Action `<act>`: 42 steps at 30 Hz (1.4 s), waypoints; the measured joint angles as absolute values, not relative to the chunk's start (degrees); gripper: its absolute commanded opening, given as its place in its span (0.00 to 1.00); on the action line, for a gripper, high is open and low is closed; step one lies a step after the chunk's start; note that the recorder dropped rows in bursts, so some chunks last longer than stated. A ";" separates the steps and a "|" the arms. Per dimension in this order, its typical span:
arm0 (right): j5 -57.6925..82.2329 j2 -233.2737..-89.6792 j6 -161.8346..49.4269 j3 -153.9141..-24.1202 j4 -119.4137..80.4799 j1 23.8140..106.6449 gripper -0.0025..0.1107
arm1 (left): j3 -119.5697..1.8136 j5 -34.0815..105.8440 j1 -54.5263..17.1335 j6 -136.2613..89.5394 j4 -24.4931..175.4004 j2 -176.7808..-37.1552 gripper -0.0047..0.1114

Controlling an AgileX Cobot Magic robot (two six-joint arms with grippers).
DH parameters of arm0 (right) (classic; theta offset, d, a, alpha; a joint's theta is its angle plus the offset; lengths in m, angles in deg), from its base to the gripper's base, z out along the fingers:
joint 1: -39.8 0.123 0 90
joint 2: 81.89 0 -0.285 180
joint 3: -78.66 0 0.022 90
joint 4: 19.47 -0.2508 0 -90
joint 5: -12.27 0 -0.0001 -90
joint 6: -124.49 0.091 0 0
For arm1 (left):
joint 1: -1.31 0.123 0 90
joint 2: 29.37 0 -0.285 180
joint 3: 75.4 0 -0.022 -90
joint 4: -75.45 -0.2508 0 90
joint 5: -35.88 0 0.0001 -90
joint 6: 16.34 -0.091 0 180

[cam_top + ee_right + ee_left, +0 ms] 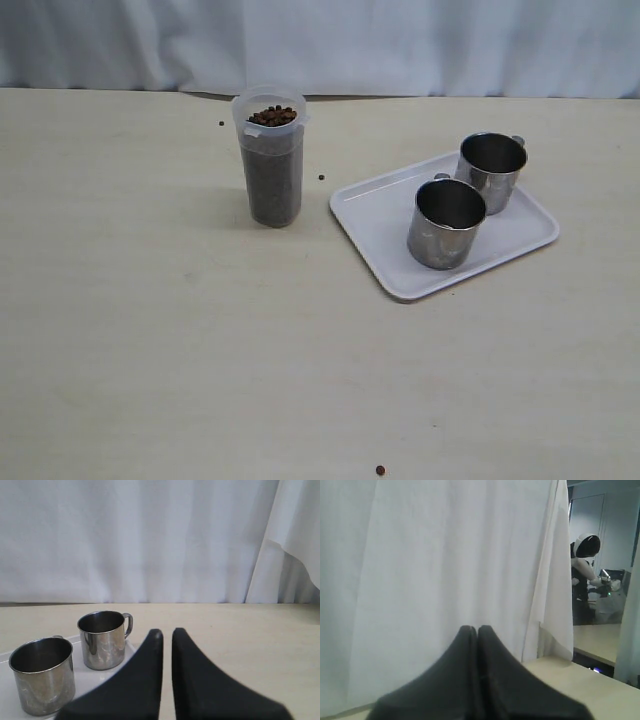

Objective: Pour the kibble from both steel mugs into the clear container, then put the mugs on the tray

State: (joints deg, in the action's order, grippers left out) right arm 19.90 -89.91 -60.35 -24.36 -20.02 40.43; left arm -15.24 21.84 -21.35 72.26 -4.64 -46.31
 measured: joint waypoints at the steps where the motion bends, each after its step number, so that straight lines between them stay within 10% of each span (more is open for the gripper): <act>1: 19.90 -89.91 -60.35 -24.36 -20.02 40.43 0.07 | -15.12 19.13 -18.38 72.26 -4.64 -45.60 0.04; 8: 19.90 -89.91 -60.35 -24.36 -20.02 40.43 0.07 | -11.84 13.53 -5.97 72.26 -4.74 -38.15 0.04; 33: 19.90 -89.91 -60.35 -24.36 -20.02 40.43 0.07 | -3.59 21.50 -5.27 70.80 -2.88 -37.25 0.04; 42: 19.90 -89.91 -60.35 -24.36 -20.02 40.43 0.07 | -0.25 26.03 -5.27 7.86 59.02 -37.25 0.04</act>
